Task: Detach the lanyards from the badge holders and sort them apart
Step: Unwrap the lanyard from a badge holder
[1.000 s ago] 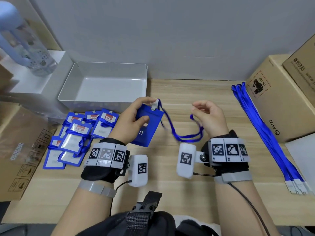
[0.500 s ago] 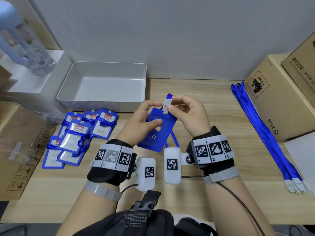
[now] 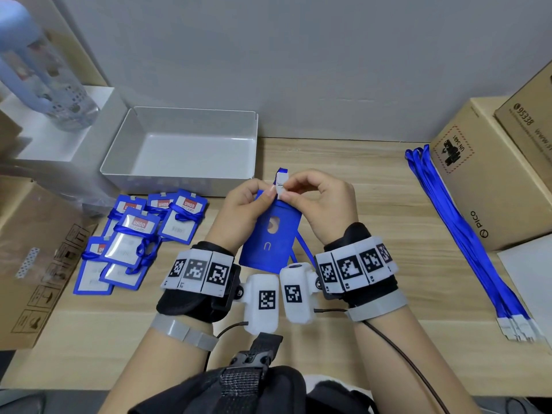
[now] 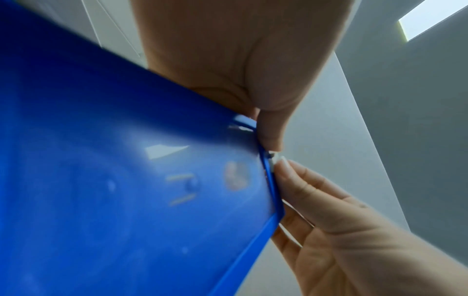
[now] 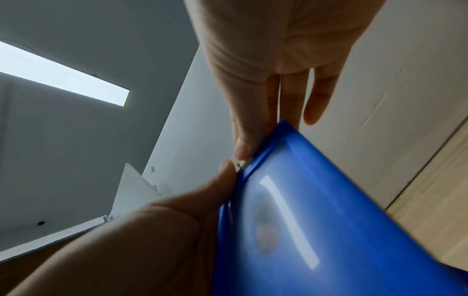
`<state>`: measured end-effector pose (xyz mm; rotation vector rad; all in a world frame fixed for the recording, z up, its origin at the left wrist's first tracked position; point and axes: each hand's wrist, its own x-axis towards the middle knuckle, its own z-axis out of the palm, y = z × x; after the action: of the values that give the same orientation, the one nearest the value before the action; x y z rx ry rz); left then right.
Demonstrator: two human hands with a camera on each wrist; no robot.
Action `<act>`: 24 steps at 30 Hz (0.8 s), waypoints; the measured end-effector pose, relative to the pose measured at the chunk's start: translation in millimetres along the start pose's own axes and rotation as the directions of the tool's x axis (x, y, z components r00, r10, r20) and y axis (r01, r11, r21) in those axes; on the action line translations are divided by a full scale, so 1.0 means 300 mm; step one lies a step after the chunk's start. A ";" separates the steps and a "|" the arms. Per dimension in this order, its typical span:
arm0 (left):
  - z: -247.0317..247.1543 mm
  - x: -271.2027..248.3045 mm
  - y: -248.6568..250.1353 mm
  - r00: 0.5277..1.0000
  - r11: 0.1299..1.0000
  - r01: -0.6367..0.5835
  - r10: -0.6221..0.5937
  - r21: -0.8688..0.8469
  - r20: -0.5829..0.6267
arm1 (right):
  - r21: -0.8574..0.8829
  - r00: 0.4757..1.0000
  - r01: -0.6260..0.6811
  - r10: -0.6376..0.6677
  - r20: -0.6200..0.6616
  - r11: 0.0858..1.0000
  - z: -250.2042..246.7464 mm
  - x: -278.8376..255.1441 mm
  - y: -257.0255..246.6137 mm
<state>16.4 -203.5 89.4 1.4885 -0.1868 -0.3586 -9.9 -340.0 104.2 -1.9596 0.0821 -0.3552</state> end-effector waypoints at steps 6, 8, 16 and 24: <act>0.011 0.023 -0.007 0.999 0.996 0.042 -0.041 0.077 -0.018 | -0.117 0.999 0.036 -0.033 0.024 0.992 0.001 0.001 -0.018; 0.012 0.032 -0.006 1.000 0.990 0.024 -0.022 0.136 -0.016 | -0.153 0.999 0.036 -0.031 0.036 0.987 -0.001 0.003 -0.023; 0.022 0.048 -0.012 0.991 0.951 -0.077 0.106 0.299 -0.082 | -0.215 0.995 0.083 -0.094 -0.040 0.973 0.002 0.008 -0.032; 0.023 0.055 0.009 0.986 0.935 -0.108 0.144 0.338 -0.085 | -0.246 0.996 0.085 -0.088 -0.002 0.965 -0.001 0.031 -0.033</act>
<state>29.7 -215.5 91.1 1.8155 -0.2650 -0.1443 -2.2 -338.3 115.2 -2.2116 0.0512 -0.4323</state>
